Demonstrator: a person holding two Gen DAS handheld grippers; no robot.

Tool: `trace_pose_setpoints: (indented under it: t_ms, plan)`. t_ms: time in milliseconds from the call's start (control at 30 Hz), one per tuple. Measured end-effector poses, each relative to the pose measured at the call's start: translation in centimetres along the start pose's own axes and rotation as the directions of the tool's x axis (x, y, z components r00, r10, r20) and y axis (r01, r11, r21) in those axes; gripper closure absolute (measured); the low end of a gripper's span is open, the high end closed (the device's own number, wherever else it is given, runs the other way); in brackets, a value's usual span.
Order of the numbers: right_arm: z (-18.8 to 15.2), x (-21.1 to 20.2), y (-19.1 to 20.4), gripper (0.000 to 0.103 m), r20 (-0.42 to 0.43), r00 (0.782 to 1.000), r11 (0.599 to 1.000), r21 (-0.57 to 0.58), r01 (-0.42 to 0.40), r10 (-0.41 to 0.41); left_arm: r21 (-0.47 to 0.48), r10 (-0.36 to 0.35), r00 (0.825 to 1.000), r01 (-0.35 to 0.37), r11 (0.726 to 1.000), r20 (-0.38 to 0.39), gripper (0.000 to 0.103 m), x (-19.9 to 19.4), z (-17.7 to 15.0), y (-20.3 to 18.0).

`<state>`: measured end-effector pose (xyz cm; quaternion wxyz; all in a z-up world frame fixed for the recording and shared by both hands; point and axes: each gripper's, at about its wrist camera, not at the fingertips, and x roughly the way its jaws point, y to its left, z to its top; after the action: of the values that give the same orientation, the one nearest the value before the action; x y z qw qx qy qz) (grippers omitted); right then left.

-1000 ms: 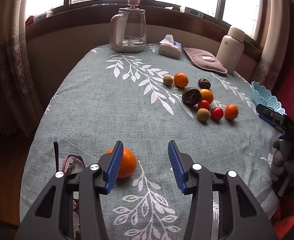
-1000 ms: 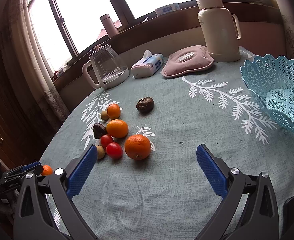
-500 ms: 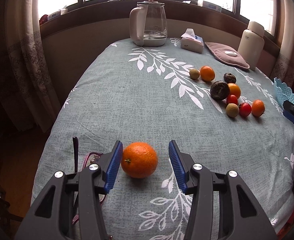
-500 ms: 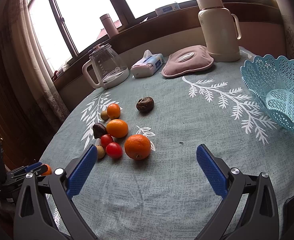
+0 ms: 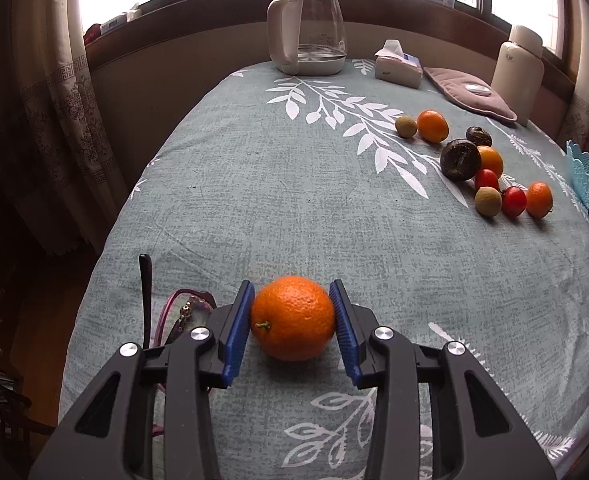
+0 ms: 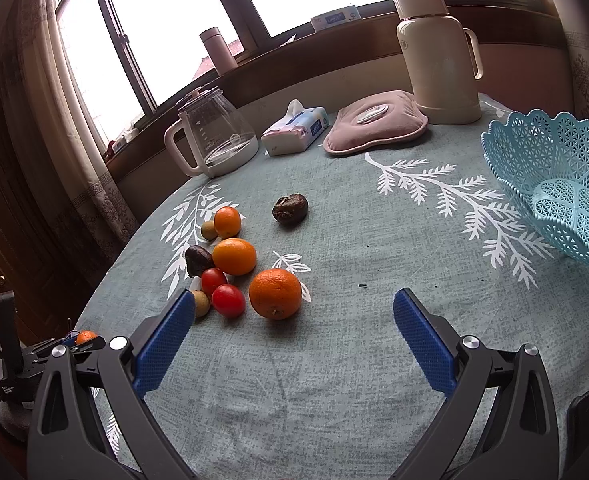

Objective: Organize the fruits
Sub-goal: 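Move the left tool to the large orange and close its fingers on it, then carry the orange in the left tool while the right tool drops a mandarin into the blue basket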

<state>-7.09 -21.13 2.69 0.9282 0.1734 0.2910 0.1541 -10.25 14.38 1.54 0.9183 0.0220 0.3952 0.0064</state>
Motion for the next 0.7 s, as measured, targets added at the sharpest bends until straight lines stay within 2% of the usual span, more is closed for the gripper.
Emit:
trace_pose_setpoints:
  t_ms: [333,567,667,700]
  plan:
    - [0.0,0.2,-0.1,0.002,-0.018,1.000,1.000,-0.001,0.018,-0.018,0.000,-0.062,0.997,0.062,0.998,0.051,0.064,-2.4,1.0,-1.2]
    - [0.6,2.0,0.0,0.003,-0.126,0.991,0.998,0.043,0.056,-0.051,0.032,-0.091,0.990,0.088,0.996,0.104,0.064,-4.4,2.3,-2.8]
    - [0.7,3.2,1.0,0.014,-0.167,0.982,0.996,0.000,0.094,-0.092,0.044,-0.102,0.988,0.097,0.994,0.115,0.064,-4.8,2.9,-3.5]
    - [0.6,3.6,1.4,0.021,-0.183,0.979,0.996,-0.008,0.090,-0.090,0.049,-0.106,0.987,0.101,0.994,0.118,0.064,-4.8,3.1,-3.8]
